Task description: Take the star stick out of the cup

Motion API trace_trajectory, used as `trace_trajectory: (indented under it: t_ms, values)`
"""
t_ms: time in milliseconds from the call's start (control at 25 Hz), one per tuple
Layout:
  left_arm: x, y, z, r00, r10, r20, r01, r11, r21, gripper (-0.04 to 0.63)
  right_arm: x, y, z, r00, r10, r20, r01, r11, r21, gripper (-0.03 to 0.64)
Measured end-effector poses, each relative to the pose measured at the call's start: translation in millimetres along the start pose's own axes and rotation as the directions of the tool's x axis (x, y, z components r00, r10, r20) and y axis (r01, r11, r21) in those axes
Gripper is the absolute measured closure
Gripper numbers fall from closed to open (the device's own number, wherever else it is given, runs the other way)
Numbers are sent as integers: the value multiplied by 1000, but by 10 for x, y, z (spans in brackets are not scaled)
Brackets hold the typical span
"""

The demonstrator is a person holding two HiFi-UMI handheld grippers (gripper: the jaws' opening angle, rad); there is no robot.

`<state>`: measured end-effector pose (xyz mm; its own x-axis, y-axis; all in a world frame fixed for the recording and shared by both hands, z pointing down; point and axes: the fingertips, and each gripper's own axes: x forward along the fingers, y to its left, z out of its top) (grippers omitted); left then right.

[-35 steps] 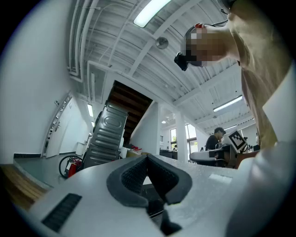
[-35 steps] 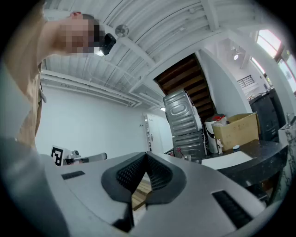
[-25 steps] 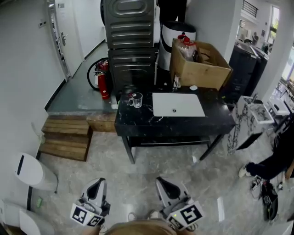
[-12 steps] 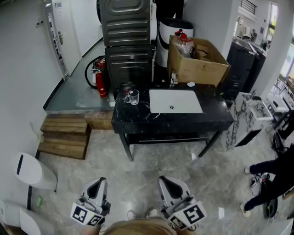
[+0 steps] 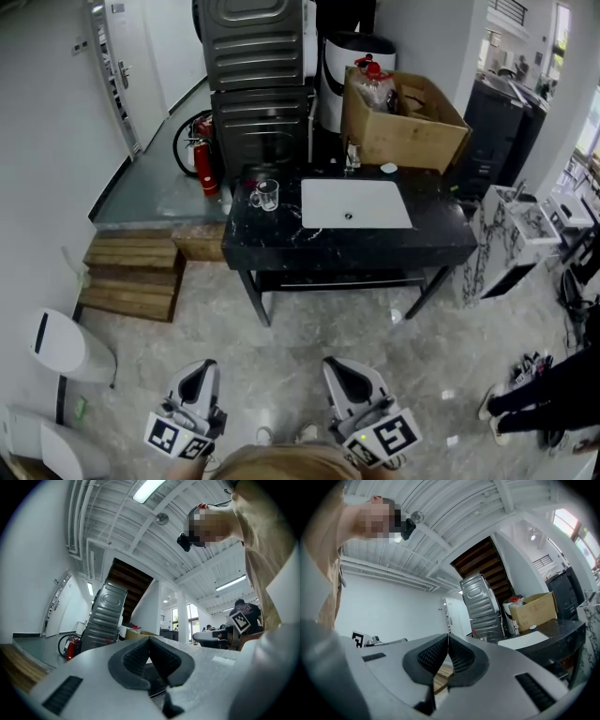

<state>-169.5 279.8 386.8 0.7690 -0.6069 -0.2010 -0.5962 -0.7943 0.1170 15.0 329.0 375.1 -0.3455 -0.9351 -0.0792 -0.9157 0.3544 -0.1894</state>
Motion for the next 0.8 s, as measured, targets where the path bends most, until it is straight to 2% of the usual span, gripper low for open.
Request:
trace_trajectory:
  t_ms: [800]
  values:
    - [220, -169, -140, 997, 71, -23, -70, 997, 27, 594, 60, -367, -54, 996, 91, -12, -91, 995, 28, 615]
